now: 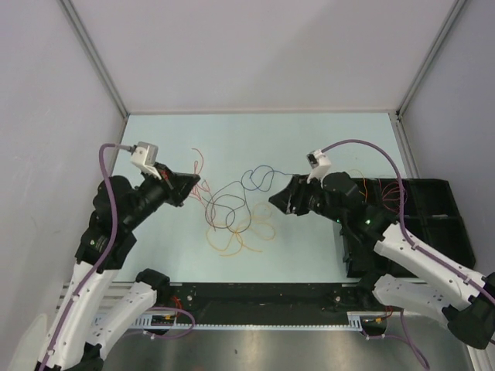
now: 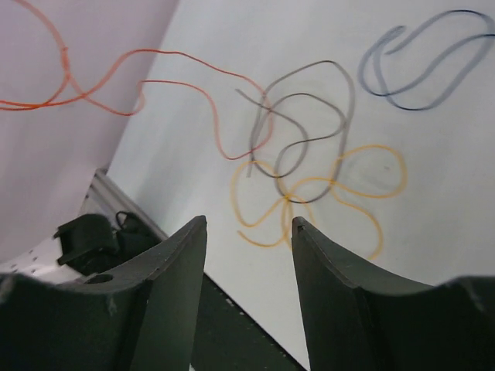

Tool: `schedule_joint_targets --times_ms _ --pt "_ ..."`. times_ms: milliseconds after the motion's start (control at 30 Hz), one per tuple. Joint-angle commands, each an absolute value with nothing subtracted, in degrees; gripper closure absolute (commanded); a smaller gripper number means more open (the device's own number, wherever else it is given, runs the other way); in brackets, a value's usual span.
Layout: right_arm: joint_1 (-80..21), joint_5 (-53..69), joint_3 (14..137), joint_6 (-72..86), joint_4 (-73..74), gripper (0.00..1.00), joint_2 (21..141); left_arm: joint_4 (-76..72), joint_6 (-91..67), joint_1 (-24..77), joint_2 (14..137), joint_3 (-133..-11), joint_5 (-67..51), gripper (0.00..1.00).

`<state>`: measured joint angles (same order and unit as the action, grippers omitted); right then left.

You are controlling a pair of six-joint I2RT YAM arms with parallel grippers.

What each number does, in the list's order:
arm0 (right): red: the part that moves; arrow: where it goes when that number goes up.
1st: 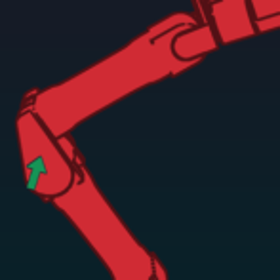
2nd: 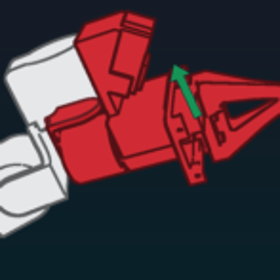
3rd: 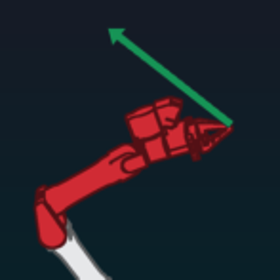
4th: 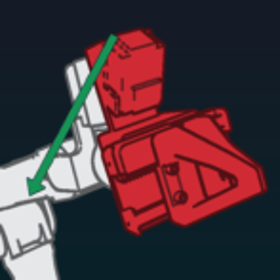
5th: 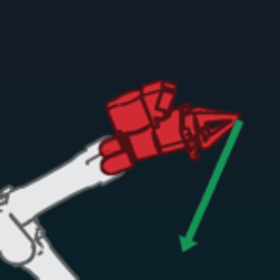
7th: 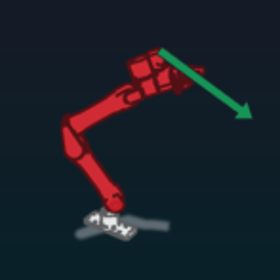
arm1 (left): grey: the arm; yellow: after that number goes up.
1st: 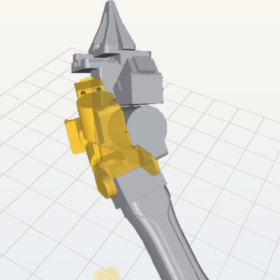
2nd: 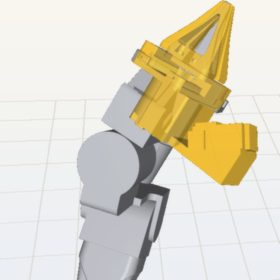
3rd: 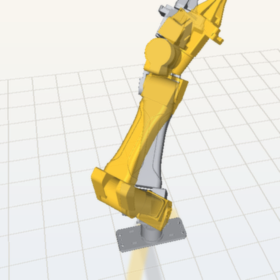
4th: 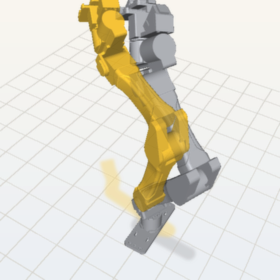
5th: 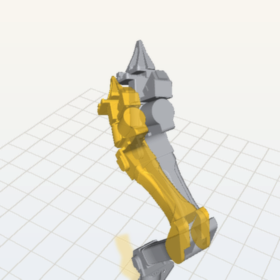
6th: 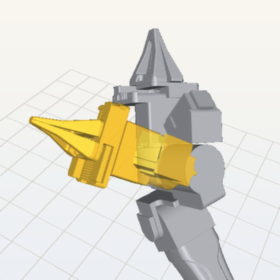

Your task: Untangle the cables

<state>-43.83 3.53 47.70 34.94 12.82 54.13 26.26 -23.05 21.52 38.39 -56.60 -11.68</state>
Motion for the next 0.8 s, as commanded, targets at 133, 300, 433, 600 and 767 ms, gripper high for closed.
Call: schedule_joint_targets --times_ms 133,300,433,600,767 --pt "-53.6 8.4 52.5 31.9 0.5 0.46 59.4 24.5 -19.6 21.8 34.0 -47.3 -30.7 1.00" --pt "-56.9 4.5 54.1 33.6 -2.4 0.46 62.0 24.3 -19.1 21.8 33.2 -43.9 -30.4 1.00" --pt "-59.5 1.9 56.9 33.7 -3.3 0.47 66.1 23.7 -19.1 21.8 33.7 -42.5 -30.3 1.00" --pt "-61.0 -3.8 60.7 37.2 -3.0 0.50 72.0 23.8 -18.6 21.8 33.8 -42.5 -29.8 1.00" --pt "-61.3 -3.5 63.3 39.7 -4.0 0.51 77.1 24.3 -18.5 21.8 33.6 -42.4 -29.4 1.00"
